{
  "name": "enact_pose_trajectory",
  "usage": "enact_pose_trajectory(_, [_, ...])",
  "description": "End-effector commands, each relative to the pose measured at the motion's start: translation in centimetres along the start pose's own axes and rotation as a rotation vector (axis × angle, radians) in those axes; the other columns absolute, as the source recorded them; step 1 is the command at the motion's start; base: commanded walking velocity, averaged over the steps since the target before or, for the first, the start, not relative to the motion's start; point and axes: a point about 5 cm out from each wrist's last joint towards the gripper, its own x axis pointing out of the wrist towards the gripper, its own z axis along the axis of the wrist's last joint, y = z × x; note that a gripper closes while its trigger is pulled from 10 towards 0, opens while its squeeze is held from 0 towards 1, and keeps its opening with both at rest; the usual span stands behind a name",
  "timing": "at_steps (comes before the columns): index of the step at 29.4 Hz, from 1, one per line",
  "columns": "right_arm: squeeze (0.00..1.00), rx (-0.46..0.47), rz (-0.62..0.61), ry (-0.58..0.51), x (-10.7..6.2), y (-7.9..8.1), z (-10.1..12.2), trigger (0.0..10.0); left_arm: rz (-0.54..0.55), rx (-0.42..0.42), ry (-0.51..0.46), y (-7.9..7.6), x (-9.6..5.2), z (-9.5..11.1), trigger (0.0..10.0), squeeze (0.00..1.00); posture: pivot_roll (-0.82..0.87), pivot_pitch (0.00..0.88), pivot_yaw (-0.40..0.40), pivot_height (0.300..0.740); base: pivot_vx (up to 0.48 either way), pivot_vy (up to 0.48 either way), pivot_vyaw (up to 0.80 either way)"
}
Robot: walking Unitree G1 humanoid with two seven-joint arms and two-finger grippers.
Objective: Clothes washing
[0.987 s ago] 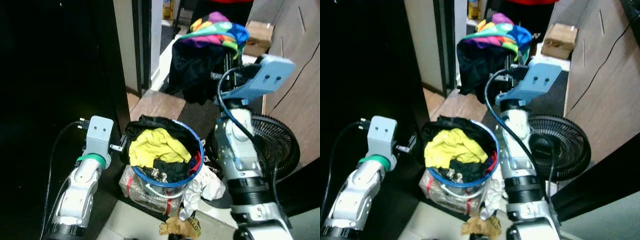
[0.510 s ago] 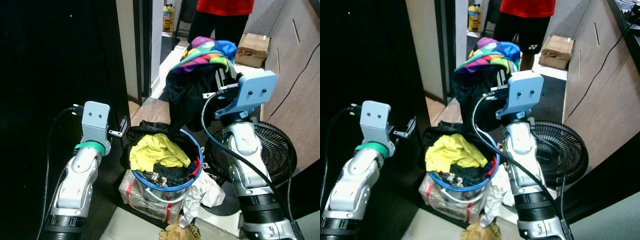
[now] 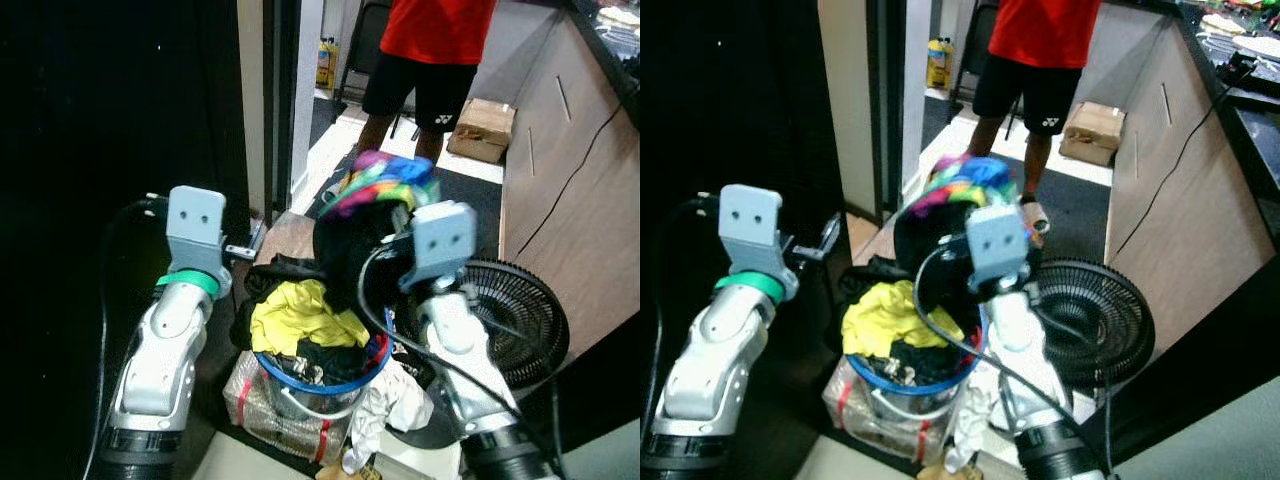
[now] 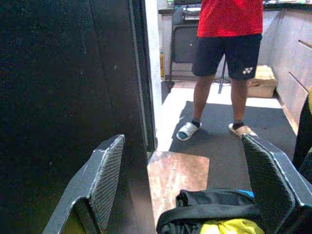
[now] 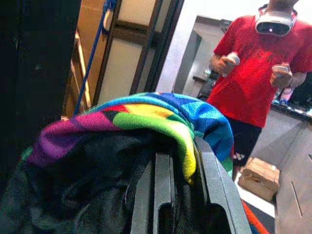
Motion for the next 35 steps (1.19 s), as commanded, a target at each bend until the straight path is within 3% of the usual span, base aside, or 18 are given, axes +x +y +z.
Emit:
enact_pose_trajectory(1, [0.00,0.014,-0.025,0.008,0.4,-0.4,-0.1,10.0,-0.009,-0.015,0.007,-0.9,-0.1,-0.6,10.0,0.00,0.16,0.000,-0.069,0.740,0.000,0.000,0.00])
enact_pose_trajectory(9, [0.00,0.020,-0.050,0.022,0.7,-0.9,-0.2,10.0,-0.028,-0.040,-0.006,-1.8,0.6,-0.4,10.0,0.00,0.13,0.000,-0.054,0.740,0.000,0.000,0.00])
enact_pose_trajectory(18, [0.00,-0.020,-0.101,0.031,-0.3,-1.1,-0.8,10.0,-0.075,-0.036,0.019,-2.1,0.9,-0.6,10.0,0.00,0.09,0.000,0.027,0.740,0.000,0.000,0.00])
enact_pose_trajectory(22, [0.00,-0.023,-0.108,0.031,-0.4,-1.1,-0.9,10.0,-0.080,-0.033,0.022,-2.1,1.0,-0.7,10.0,0.00,0.09,0.000,0.027,0.740,0.000,0.000,0.00])
enact_pose_trajectory(23, [0.00,-0.029,-0.119,0.038,-0.8,-1.1,-1.1,10.0,-0.087,-0.035,0.031,-2.1,1.2,-0.9,10.0,0.00,0.06,0.000,0.069,0.740,0.000,0.000,0.00])
enact_pose_trajectory(28, [0.00,-0.047,-0.169,0.062,-1.8,-1.8,-1.6,10.0,-0.128,-0.029,0.042,-2.6,1.9,-1.1,10.0,0.00,0.04,0.000,0.116,0.740,0.000,0.000,0.00])
enact_pose_trajectory(35, [0.00,-0.047,-0.195,0.070,-2.2,-1.9,-1.8,10.0,-0.155,-0.023,0.037,-2.9,2.5,-0.8,10.0,0.00,0.03,0.000,0.128,0.740,0.000,0.000,0.00])
